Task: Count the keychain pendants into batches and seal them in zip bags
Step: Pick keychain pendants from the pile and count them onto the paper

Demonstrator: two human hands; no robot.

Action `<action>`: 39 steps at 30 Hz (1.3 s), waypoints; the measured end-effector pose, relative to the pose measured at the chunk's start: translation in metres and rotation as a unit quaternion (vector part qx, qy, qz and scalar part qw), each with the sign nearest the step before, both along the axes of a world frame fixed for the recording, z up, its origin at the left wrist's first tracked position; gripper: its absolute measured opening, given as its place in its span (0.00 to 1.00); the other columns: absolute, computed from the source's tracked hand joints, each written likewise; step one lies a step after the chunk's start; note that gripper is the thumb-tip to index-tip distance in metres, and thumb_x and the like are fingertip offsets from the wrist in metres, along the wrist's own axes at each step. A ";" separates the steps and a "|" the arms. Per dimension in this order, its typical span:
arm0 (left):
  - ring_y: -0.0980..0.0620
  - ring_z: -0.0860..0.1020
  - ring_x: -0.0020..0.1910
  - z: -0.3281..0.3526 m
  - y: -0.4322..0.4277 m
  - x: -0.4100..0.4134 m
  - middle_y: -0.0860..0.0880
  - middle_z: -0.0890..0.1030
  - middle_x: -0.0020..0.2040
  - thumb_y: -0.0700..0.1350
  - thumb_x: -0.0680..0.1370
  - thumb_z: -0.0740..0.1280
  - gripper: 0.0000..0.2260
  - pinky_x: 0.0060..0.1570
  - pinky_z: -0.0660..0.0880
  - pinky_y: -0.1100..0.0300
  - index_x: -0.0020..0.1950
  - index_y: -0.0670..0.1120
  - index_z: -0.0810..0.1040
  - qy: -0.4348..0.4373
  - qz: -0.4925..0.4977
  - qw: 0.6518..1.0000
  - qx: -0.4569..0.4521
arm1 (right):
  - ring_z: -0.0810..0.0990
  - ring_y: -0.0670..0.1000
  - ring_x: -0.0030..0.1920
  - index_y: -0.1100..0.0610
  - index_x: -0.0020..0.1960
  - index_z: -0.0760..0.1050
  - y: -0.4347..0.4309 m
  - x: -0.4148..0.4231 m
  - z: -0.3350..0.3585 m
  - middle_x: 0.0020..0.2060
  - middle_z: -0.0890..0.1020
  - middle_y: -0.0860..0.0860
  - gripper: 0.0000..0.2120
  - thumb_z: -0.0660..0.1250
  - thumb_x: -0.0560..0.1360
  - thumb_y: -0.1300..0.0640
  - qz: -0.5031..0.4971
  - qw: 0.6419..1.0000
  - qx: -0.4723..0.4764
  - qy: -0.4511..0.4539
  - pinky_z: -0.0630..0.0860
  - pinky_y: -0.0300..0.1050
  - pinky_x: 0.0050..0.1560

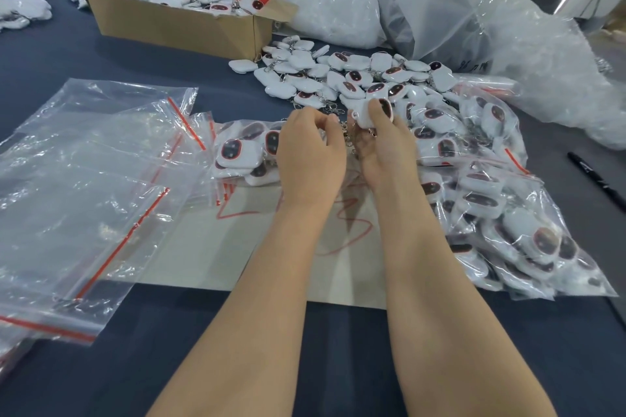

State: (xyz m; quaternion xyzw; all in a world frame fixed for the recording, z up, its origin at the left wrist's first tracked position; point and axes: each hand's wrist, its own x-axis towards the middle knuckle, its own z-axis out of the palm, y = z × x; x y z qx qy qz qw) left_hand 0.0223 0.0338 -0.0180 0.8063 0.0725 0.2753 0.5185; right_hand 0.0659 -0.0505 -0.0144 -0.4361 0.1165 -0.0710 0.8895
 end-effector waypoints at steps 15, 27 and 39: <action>0.51 0.74 0.48 0.000 0.000 0.000 0.49 0.77 0.46 0.44 0.79 0.62 0.06 0.47 0.65 0.63 0.47 0.43 0.75 -0.003 0.004 1.000 -0.006 | 0.75 0.55 0.46 0.58 0.46 0.73 0.005 -0.008 -0.001 0.43 0.77 0.57 0.03 0.64 0.79 0.62 0.044 0.986 -0.149 -0.052 0.75 0.46 0.46; 0.54 0.72 0.45 0.000 -0.001 0.000 0.50 0.76 0.46 0.45 0.79 0.62 0.05 0.42 0.62 0.67 0.46 0.45 0.74 0.001 0.002 1.000 -0.011 | 0.81 0.51 0.48 0.60 0.52 0.76 0.002 -0.004 -0.003 0.49 0.81 0.55 0.09 0.57 0.82 0.61 0.058 0.988 -0.136 -0.051 0.79 0.40 0.44; 0.54 0.72 0.44 0.004 0.001 -0.001 0.49 0.77 0.45 0.44 0.79 0.62 0.06 0.42 0.61 0.66 0.43 0.46 0.72 0.008 0.000 1.000 -0.029 | 0.82 0.53 0.50 0.68 0.61 0.70 -0.002 -0.003 0.008 0.51 0.81 0.58 0.12 0.58 0.78 0.71 0.040 0.960 -0.272 -0.052 0.80 0.44 0.54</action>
